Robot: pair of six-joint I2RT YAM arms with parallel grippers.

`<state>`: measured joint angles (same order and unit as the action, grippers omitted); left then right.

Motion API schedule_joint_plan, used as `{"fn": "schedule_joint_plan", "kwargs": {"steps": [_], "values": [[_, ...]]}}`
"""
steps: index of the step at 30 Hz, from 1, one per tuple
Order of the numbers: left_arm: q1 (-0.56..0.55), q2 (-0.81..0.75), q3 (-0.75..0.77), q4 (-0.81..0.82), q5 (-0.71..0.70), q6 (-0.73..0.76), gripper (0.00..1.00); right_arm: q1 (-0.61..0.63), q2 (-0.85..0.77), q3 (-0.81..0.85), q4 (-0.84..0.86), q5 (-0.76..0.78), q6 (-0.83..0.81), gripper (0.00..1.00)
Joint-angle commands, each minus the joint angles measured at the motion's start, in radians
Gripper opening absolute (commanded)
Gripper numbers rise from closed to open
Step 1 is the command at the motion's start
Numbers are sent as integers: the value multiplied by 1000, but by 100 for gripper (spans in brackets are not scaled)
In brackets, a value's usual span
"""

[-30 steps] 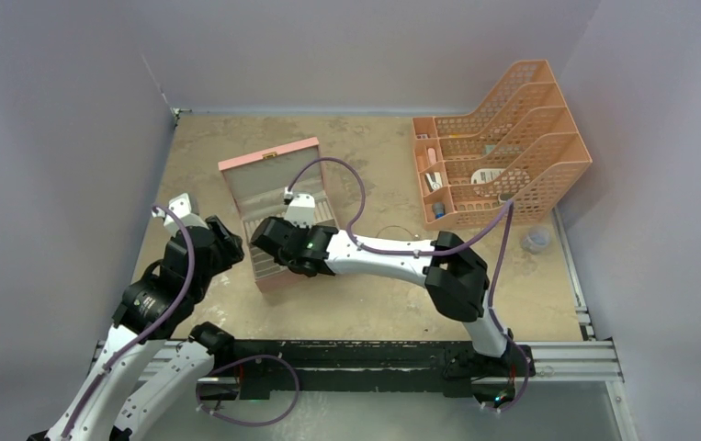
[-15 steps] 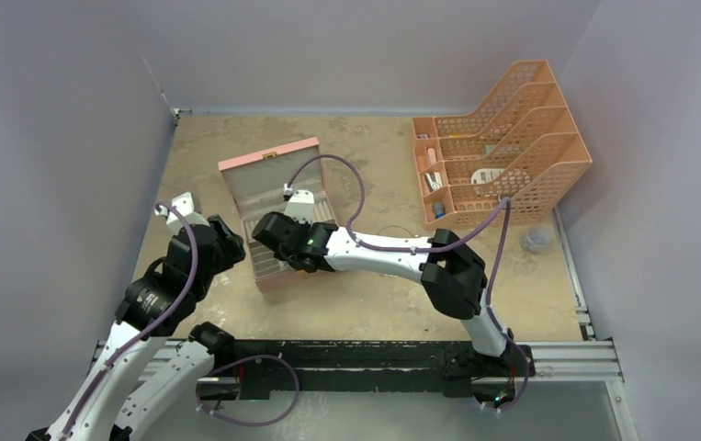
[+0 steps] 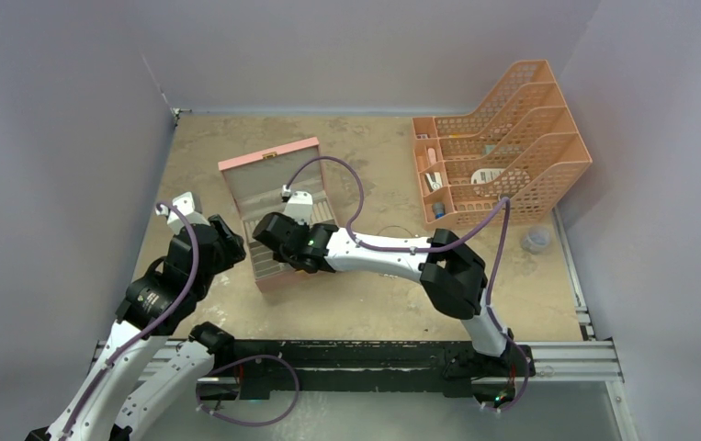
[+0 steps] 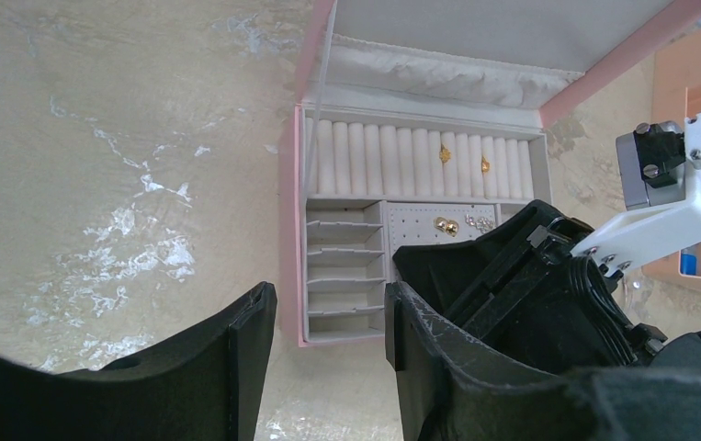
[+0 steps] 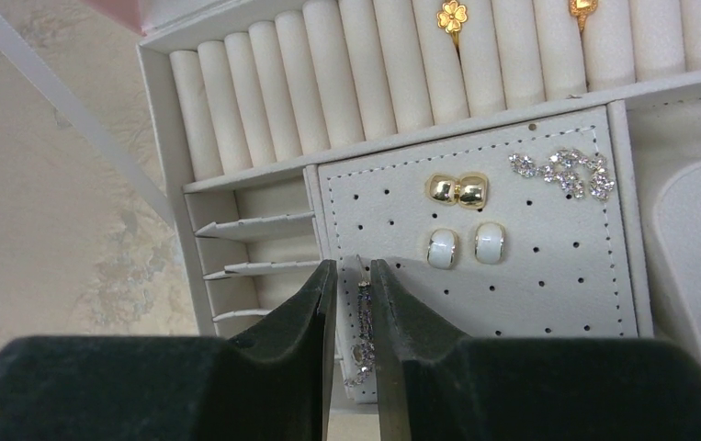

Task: Organize the mixed jewelry
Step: Place the jewelry in the jewelry box.

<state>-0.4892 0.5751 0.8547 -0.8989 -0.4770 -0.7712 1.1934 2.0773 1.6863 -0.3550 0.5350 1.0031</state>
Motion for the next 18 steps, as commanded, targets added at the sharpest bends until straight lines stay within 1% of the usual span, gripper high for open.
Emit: {"fn": "schedule_joint_plan", "kwargs": {"steps": [1,8,18], "values": [[7,4,0,38,-12,11,47,-3,-32,-12,-20,2,12,22],[6,3,0,38,-10,10,47,-3,-33,-14,-26,9,14,15],[6,3,1,36,-10,10,47,-15,-26,22,-51,15,-7,9]]}}
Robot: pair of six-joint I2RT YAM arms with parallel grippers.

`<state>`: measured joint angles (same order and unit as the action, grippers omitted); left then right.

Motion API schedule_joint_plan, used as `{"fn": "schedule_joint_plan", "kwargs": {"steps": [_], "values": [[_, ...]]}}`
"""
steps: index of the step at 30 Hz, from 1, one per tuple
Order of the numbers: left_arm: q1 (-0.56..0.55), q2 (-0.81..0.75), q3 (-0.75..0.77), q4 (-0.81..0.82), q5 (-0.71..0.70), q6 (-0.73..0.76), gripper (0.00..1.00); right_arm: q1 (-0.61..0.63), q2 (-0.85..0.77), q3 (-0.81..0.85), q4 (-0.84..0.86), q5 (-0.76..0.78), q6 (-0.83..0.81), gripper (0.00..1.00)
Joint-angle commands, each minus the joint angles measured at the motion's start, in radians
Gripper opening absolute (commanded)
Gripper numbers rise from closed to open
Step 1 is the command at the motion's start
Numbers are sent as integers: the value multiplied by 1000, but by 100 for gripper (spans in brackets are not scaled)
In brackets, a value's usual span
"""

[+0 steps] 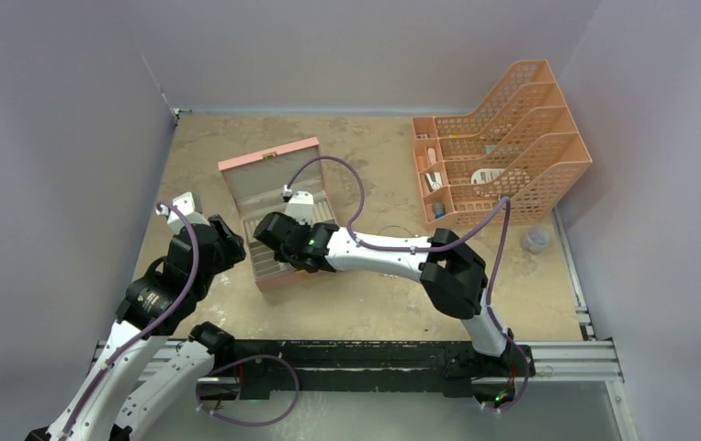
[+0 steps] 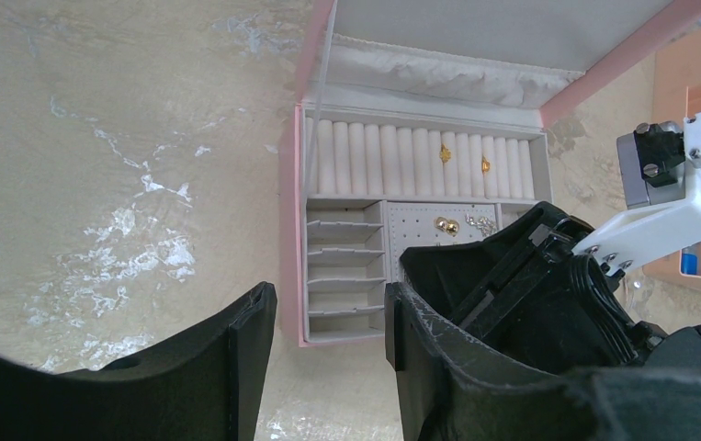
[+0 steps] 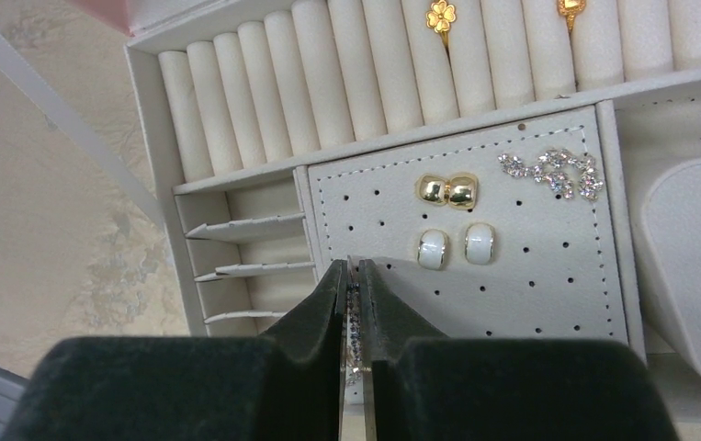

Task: Organize the mixed jewelry
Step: Place the jewelry in the jewelry box.

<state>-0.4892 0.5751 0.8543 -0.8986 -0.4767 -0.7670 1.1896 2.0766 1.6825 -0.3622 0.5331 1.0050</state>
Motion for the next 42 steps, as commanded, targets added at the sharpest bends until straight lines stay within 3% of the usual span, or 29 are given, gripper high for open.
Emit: {"fn": "schedule_joint_plan", "kwargs": {"steps": [1,23,42], "values": [[6,3,1,36,-11,6,47,-19,-28,30,-46,13,-14,8],[6,8,-1,36,-14,8,47,-138,-71,83,7,-326,-370,6],[6,1,-3,34,-10,9,47,-142,8,168,-30,-371,-383,8]]}}
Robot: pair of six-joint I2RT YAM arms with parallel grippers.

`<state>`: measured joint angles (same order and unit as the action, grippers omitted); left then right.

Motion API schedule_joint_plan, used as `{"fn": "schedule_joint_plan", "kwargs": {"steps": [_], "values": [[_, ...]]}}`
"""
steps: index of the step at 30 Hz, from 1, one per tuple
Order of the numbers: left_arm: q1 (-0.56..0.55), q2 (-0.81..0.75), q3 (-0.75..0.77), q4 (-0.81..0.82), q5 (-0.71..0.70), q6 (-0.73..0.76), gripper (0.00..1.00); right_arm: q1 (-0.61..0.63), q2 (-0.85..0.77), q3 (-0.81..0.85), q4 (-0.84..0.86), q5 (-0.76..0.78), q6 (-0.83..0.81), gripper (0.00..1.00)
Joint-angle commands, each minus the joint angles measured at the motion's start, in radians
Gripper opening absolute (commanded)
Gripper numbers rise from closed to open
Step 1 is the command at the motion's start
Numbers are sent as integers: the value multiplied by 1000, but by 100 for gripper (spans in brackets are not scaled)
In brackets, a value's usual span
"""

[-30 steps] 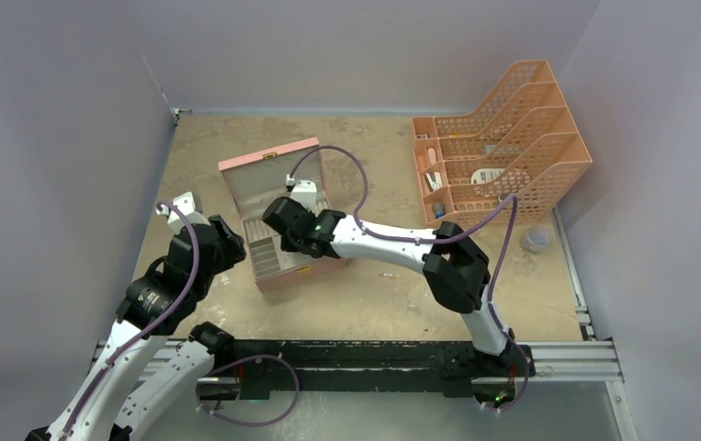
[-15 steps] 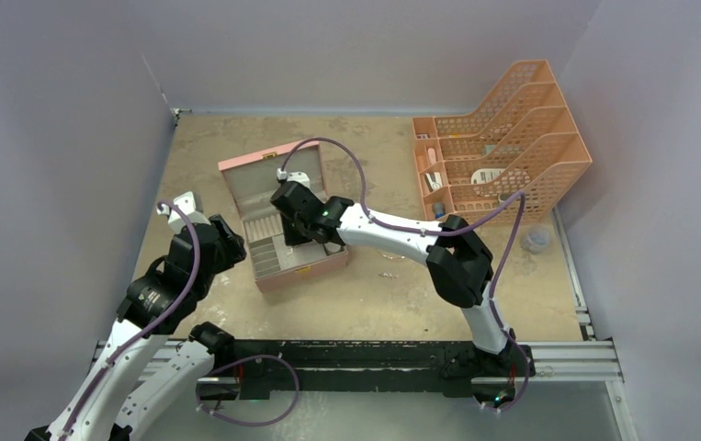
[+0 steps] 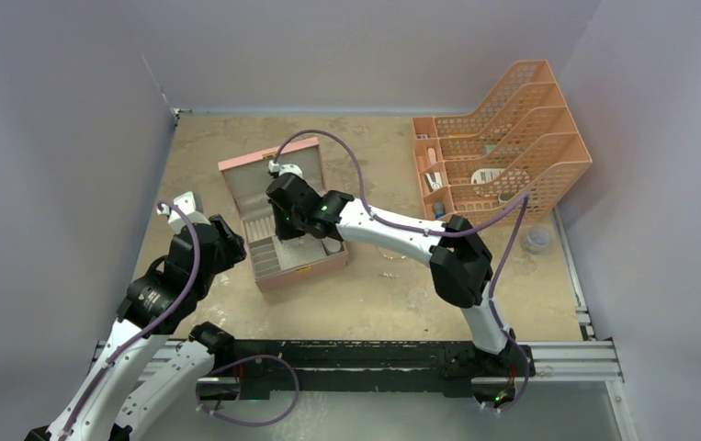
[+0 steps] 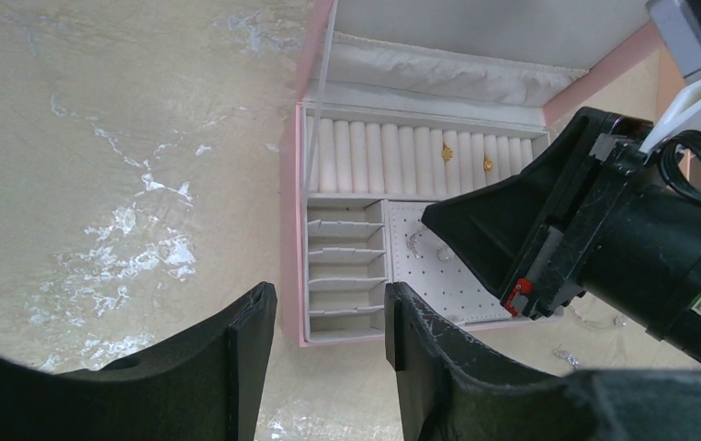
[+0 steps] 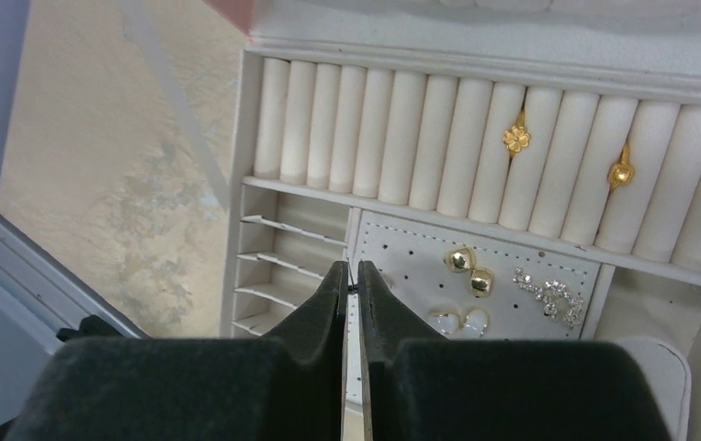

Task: Organize the mixed jewelry
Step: Place the jewelry in the jewelry box.

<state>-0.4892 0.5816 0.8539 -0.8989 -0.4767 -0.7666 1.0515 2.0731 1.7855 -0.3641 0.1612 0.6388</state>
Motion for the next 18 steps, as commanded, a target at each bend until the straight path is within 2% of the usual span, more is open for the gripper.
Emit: {"fn": "schedule_joint_plan", "kwargs": {"steps": [1,12,18], "values": [[6,-6,-3,34,-8,8,47,-4,18,74,-38,5,-17,8],[6,-1,-3,38,-4,12,47,-4,58,108,-91,42,-11,8],[6,7,-3,43,-1,18,47,-4,-48,8,-35,40,-6,8]]}}
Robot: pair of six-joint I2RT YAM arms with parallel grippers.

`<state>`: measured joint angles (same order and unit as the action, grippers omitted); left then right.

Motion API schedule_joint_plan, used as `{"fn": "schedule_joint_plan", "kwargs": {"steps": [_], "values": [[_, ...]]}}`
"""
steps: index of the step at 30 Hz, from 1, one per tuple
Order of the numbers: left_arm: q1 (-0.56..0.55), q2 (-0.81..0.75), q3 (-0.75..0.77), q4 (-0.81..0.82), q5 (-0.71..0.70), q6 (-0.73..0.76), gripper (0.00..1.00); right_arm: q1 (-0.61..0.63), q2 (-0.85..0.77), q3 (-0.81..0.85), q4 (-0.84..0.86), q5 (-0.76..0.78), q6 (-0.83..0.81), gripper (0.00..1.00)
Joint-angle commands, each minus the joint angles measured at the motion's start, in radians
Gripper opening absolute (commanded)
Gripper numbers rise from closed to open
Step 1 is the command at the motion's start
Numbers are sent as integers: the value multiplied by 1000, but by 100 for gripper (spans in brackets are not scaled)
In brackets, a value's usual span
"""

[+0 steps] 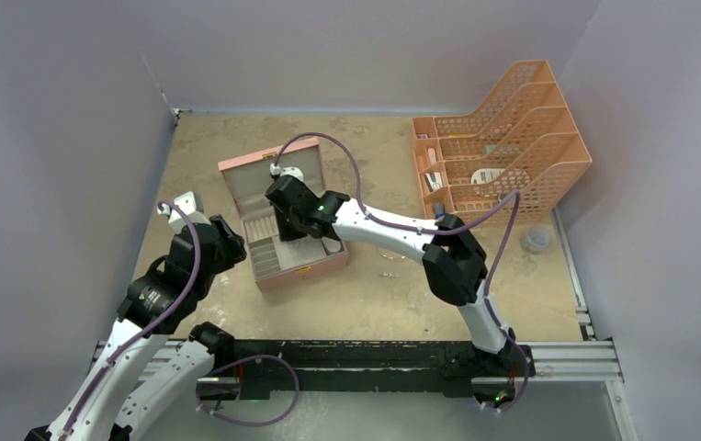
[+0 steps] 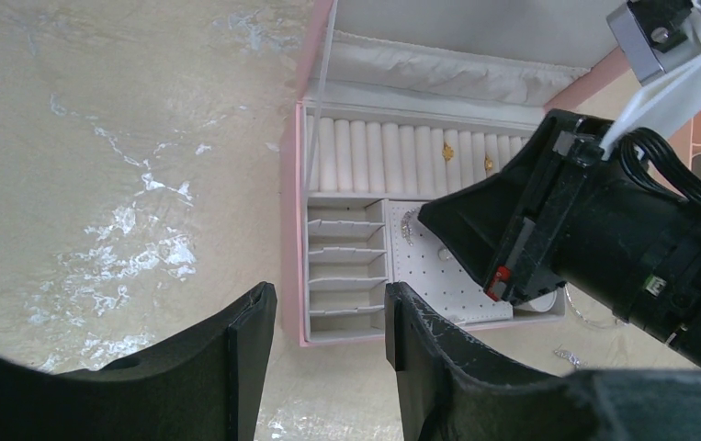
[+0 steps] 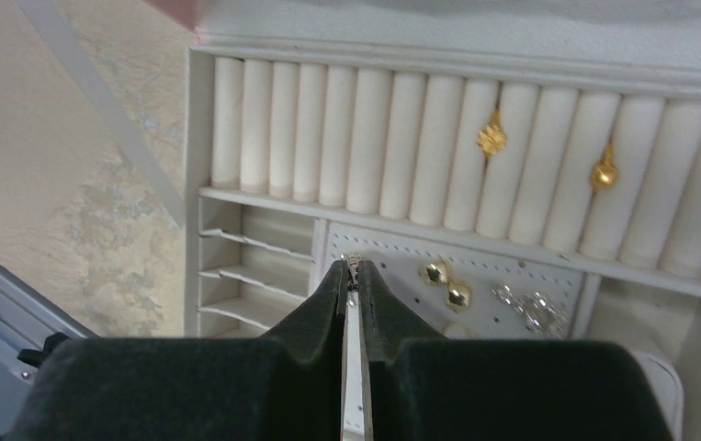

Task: Organize the mixed jewelry
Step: Place the jewelry in the jewelry box.

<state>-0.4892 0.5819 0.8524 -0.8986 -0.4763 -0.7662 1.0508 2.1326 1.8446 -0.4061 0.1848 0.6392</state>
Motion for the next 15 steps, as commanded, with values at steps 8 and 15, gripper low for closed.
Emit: {"fn": "schedule_joint_plan", "kwargs": {"steps": [8,15], "values": [[6,-4,-3,44,3,17,47,-2,-293,-254,49,-21,-8,8],[6,-7,-2,41,1,15,47,5,-327,-312,72,-79,-32,8]]}}
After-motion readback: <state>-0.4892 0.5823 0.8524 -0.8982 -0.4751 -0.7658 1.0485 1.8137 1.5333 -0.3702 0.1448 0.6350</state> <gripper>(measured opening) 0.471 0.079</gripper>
